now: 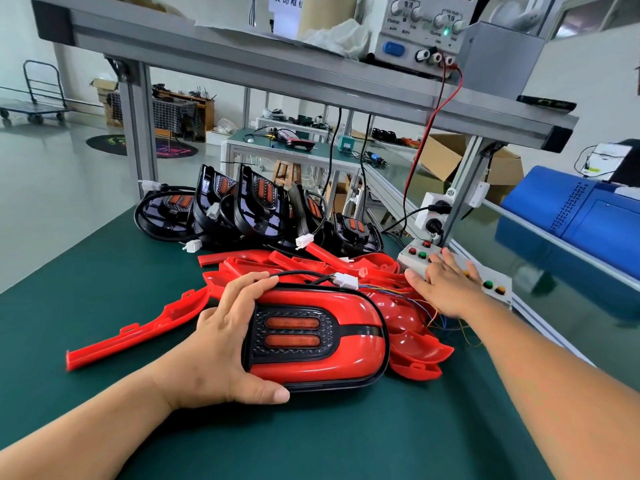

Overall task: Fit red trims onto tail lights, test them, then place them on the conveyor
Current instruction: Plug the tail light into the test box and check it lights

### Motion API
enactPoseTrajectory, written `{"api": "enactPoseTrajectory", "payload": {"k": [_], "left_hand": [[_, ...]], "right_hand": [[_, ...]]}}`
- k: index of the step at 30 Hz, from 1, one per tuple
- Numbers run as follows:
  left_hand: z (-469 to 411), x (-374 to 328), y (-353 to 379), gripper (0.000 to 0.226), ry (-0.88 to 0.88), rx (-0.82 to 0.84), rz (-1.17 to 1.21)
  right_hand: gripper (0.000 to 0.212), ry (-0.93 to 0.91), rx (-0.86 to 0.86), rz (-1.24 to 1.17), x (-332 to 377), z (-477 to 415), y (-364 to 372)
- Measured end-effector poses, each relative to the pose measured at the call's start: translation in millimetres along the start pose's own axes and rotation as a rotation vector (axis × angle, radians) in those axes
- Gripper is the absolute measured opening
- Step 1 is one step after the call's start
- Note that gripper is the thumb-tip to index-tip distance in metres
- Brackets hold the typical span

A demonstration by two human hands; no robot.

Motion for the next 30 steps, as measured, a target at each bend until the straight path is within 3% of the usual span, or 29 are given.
{"api": "enactPoseTrajectory", "payload": {"k": [5,13,23,30], "left_hand": [[-0.3,1.0,-0.6,0.125,0.003,-0.01,-0.017],[0.1,-1.3,-1.2,0.124,-0.01,-0.005,0.015],[0.3,-0.7,-0.7,0.122,0.0,-0.018,-0.003],[0.4,-0.4,-0.3,0.123,-0.003,-0.011,-0.013]], "right_hand": [[0.112,-0.023,0.009,0.071,3.6,1.0,-0.5],[0.092,-0.002,0.024,0.076,1.1,2.2,2.4],[0.092,0.007,0.007,0.06,-0.6,-1.7,3.5],[0.102,-0.001,-0.019,0.06,0.9,-1.0,2.0]]}}
Point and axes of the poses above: each hand's wrist, its own z-axis away from the middle knuckle, its own y-axis out of the palm, x = y × z, the point moved 10 cm from there along -z, towards the middle knuckle, and after that the axes turned 6 degrees about -z, right-handed, at the moved point
